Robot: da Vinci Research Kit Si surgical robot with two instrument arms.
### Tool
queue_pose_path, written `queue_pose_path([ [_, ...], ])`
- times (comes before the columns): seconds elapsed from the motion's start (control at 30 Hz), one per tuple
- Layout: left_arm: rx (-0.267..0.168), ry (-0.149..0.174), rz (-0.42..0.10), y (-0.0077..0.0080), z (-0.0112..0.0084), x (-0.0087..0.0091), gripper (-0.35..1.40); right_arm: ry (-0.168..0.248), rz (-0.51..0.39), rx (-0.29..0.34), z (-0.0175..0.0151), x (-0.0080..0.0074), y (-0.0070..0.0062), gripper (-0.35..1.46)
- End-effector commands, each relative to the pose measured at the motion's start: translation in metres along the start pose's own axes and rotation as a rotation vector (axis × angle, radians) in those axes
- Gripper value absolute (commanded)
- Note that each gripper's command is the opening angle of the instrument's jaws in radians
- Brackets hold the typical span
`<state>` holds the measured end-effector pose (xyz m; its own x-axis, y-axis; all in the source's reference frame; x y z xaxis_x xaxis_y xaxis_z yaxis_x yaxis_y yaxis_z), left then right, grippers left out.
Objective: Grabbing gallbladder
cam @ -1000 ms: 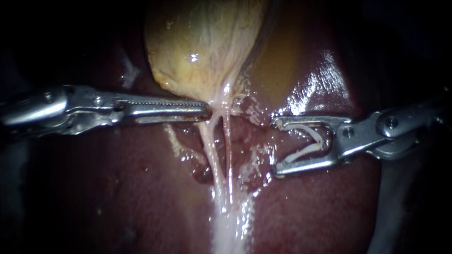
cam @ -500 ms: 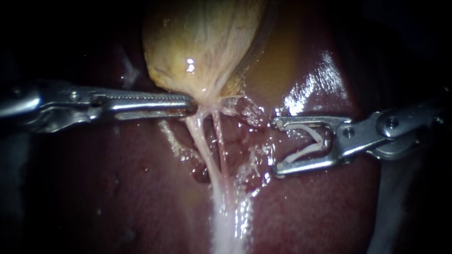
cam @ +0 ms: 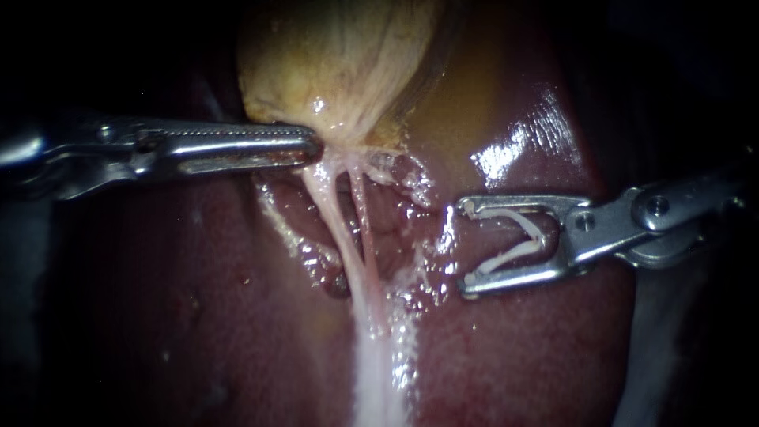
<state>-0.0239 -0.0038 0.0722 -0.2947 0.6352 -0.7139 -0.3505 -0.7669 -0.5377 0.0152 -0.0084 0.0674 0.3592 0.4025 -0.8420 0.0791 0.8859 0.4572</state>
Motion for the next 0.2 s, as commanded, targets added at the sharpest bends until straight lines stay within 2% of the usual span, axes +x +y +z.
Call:
queue_pose_path([
  [0.03, 0.0, 0.0, 0.001, 0.0, 0.0001, -0.0001, -0.35, 0.0, 0.0, 0.0, 0.0, 0.0, 0.0, 0.5],
  [0.2, 0.001, 0.0, 0.002, 0.0, 0.0001, -0.0003, -0.35, 0.0, 0.0, 0.0, 0.0, -0.0001, 0.0001, 0.5],
])
